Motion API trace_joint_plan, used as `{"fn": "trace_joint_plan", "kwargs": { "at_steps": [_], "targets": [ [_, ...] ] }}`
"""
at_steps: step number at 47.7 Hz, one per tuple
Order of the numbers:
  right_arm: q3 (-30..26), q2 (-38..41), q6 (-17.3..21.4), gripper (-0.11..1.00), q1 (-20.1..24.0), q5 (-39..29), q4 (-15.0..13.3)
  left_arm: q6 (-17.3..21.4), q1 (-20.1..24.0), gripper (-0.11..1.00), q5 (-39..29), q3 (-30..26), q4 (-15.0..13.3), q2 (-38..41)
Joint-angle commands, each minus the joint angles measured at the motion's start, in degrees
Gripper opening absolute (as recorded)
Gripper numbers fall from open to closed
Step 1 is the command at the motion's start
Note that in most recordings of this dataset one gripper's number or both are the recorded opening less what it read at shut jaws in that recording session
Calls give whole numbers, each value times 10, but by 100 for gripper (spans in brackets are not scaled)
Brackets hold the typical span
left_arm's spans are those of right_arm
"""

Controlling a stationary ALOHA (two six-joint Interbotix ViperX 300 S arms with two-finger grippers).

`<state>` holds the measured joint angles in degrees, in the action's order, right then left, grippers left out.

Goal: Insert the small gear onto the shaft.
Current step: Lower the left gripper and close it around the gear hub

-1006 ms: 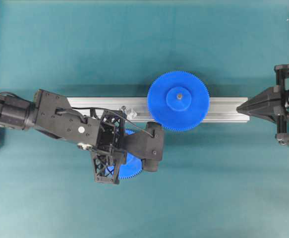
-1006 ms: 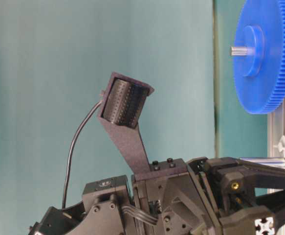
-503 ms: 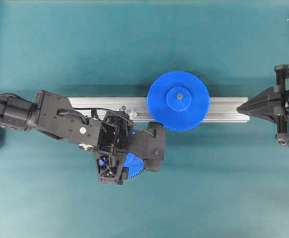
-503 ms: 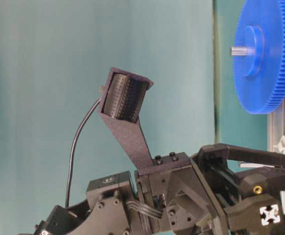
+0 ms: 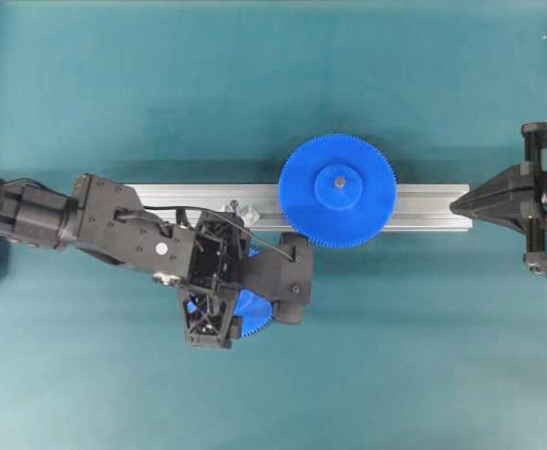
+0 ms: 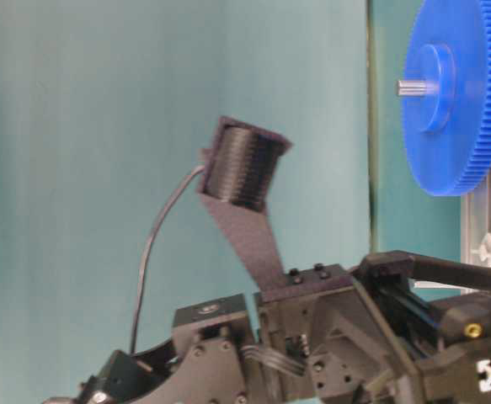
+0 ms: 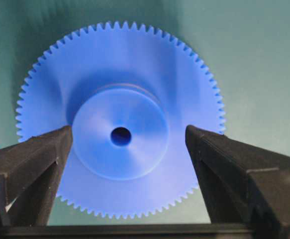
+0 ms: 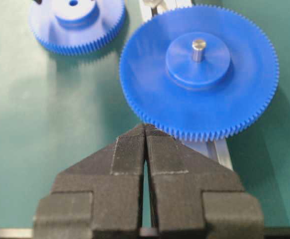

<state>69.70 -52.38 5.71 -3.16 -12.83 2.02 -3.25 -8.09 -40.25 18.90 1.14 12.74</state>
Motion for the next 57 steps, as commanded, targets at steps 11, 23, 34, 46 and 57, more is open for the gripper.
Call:
{"fn": "trace_joint_plan", "kwargs": {
  "at_steps": [11, 23, 34, 46, 57],
  "targets": [
    [-5, 2, 6, 3, -1, 4, 1, 5, 8, 93, 4, -4, 2, -6],
    [-5, 2, 6, 3, -1, 4, 1, 5, 7, 93, 4, -4, 2, -4],
    [-5, 3, 6, 3, -1, 4, 1, 4, 1, 93, 3, -4, 1, -4],
    [-5, 2, 6, 3, -1, 4, 2, 3, 0, 93, 4, 0, 2, -4],
    [-5, 2, 6, 3, -1, 4, 1, 4, 0, 93, 6, -3, 1, -4]
  ]
}}
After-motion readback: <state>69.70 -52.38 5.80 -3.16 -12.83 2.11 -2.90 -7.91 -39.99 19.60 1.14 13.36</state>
